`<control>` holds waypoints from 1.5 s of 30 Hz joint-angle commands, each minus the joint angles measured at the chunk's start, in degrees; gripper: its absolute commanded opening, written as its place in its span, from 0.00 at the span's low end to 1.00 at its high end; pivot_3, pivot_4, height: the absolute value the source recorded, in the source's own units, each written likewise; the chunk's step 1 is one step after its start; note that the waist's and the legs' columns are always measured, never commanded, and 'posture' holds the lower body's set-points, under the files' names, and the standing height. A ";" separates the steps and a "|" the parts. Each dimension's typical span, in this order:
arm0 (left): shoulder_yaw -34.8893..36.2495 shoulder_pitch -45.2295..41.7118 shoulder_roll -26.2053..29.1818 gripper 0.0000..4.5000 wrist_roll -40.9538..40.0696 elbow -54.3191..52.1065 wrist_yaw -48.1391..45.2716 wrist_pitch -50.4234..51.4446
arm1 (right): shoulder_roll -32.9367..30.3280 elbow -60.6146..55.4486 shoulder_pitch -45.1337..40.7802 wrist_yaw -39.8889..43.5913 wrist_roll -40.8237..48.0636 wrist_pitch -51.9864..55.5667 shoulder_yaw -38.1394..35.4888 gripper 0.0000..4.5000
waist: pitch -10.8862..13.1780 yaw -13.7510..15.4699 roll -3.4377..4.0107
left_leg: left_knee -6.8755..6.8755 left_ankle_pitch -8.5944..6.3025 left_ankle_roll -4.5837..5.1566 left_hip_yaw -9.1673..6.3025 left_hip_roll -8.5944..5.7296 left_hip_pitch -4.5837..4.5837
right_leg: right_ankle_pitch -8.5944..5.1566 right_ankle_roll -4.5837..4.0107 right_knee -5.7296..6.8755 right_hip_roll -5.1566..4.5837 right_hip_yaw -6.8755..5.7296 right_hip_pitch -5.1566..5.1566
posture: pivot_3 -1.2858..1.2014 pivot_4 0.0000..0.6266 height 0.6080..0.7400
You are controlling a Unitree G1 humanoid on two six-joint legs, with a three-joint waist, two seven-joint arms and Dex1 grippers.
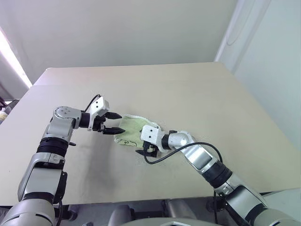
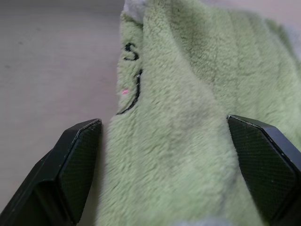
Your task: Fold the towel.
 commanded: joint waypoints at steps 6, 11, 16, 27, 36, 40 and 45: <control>0.01 -1.16 0.66 0.89 0.61 -0.48 -0.21 -1.10 | -0.21 2.09 -2.56 -4.03 -6.95 -0.86 -1.48 0.99 | 0.00 0.17 -0.01 | 0.11 0.11 -0.17 -0.05 -0.03 0.00 | 0.07 -0.09 0.03 0.00 0.01 0.06 | 0.52 0.00 0.79; 0.04 -1.21 0.61 0.89 0.90 -0.15 -0.24 -1.47 | -0.92 0.33 -1.32 -1.41 -7.69 -1.62 -0.41 0.99 | 0.00 0.16 -0.01 | 0.10 0.11 -0.18 -0.06 -0.03 -0.04 | 0.06 -0.08 0.01 0.00 0.01 0.05 | 0.52 0.00 0.79; 0.35 -1.34 0.81 0.89 1.03 0.26 -0.33 -1.72 | -0.34 -0.18 -0.28 -0.89 -9.22 -1.91 0.65 0.99 | -0.01 0.15 -0.01 | 0.10 0.11 -0.18 -0.05 -0.03 -0.07 | 0.05 -0.07 -0.02 -0.01 0.01 0.05 | 0.52 0.00 0.79; 0.53 -1.89 0.86 0.89 1.35 1.03 0.75 -2.18 | 0.99 2.49 -0.26 -4.93 -13.37 -4.92 0.39 0.32 | -0.01 0.12 -0.01 | 0.11 0.11 -0.18 -0.06 -0.03 -0.04 | 0.06 -0.08 0.01 0.00 0.01 0.05 | 0.52 0.00 0.79; 0.94 -1.99 0.64 0.89 1.07 1.22 1.05 -1.80 | 2.96 3.74 -1.60 -10.54 -13.06 -5.09 -5.09 0.01 | -0.01 0.18 -0.02 | 0.11 0.12 -0.19 -0.06 -0.04 -0.04 | 0.07 -0.09 0.02 -0.01 0.01 0.05 | 0.52 0.00 0.79; 1.16 -2.56 0.72 0.89 0.82 1.77 0.68 -1.28 | 3.18 -0.80 -1.96 -9.04 -7.55 -4.91 -11.63 0.01 | -0.01 0.11 -0.02 | 0.11 0.12 -0.19 -0.06 -0.04 -0.08 | 0.07 -0.08 0.00 -0.01 0.01 0.04 | 0.52 0.00 0.79; 1.18 -2.58 0.83 0.89 0.84 1.87 0.33 -1.28 | -0.22 -5.11 -2.81 -7.77 -4.75 -2.74 -18.54 0.01 | -0.01 0.08 -0.02 | 0.05 0.11 -0.18 -0.07 -0.03 -0.12 | 0.07 -0.01 -0.01 -0.01 0.01 0.00 | 0.52 0.00 0.79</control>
